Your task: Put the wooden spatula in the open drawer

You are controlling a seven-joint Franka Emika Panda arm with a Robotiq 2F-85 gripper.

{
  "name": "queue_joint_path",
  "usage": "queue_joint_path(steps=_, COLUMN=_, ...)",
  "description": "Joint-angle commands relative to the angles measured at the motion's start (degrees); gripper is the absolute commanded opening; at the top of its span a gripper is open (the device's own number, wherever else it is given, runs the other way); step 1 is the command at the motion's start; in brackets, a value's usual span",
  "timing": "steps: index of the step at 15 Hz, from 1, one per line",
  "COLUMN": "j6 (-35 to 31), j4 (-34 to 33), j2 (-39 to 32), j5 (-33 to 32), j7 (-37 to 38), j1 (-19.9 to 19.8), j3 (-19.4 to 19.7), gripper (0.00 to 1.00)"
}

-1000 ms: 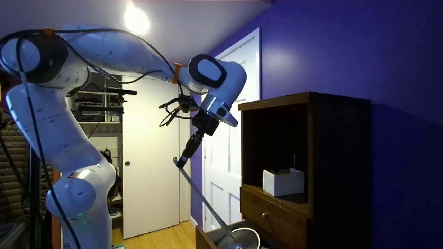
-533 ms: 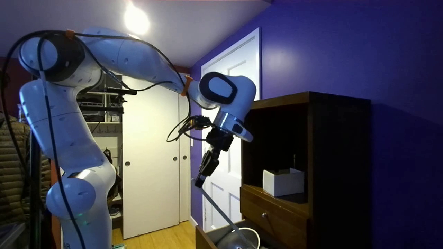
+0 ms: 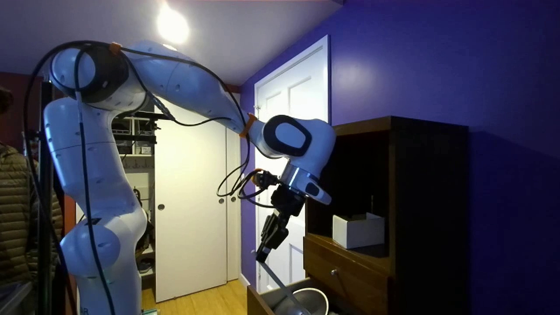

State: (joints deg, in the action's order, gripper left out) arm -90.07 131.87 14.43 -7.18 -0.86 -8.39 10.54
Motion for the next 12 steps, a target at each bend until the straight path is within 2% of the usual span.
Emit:
queue_joint_path(steps=1, j6=-0.97, j4=-0.37, j2=-3.18, j5=0.04, j7=-2.65, j1=-0.20, j3=0.00, gripper=0.15)
queue_joint_path(steps=2, j6=-0.86, j4=-0.63, j2=-3.95, j5=0.28, j7=-3.06, j1=-0.22, j3=0.04, gripper=0.39)
queue_joint_path(steps=4, j6=-0.68, j4=-0.85, j2=-4.90, j5=0.52, j7=-3.62, j1=-0.28, j3=0.04, gripper=0.43)
queue_joint_path(steps=5, j6=-0.49, j4=-0.91, j2=-5.18, j5=0.47, j7=-3.75, j1=-0.33, j3=0.03, gripper=0.49)
queue_joint_path(steps=9, j6=1.30, j4=-1.09, j2=-2.74, j5=0.55, j7=-3.47, j1=-0.80, j3=0.27, gripper=0.77)
queue_joint_path(steps=12, j6=3.95, j4=-0.78, j2=3.98, j5=0.49, j7=-3.45, j1=-1.11, j3=0.22, gripper=0.98)
